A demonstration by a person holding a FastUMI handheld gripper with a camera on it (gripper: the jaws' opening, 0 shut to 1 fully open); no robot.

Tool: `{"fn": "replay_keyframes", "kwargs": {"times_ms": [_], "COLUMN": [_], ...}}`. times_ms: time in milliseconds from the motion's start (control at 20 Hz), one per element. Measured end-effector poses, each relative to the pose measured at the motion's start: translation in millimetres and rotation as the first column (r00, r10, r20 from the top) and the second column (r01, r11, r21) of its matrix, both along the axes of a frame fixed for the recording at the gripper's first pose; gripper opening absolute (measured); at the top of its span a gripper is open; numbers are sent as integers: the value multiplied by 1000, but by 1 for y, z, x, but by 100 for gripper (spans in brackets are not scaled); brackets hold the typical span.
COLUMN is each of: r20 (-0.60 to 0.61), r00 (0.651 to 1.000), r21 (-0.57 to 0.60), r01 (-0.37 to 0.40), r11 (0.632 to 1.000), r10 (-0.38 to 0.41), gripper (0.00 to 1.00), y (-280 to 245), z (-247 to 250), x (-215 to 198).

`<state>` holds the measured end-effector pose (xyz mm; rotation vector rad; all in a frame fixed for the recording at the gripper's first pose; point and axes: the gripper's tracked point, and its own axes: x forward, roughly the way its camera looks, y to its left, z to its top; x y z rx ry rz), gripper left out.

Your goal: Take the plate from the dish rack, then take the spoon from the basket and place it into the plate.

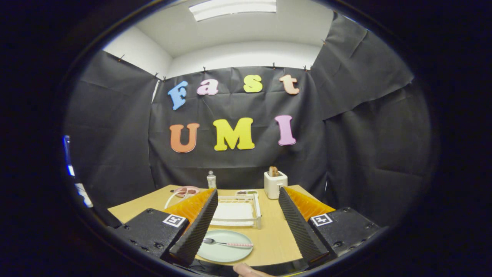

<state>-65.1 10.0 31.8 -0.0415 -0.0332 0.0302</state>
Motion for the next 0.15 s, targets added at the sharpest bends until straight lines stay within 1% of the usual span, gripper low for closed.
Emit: {"fn": "replay_keyframes", "kwargs": {"times_ms": [150], "r20": [1], "r00": [1000], "r21": [-2], "r01": [2], "r11": [1000], "r10": [-2], "gripper": [100], "y": [-2], "z": [0], "x": [-2]}}
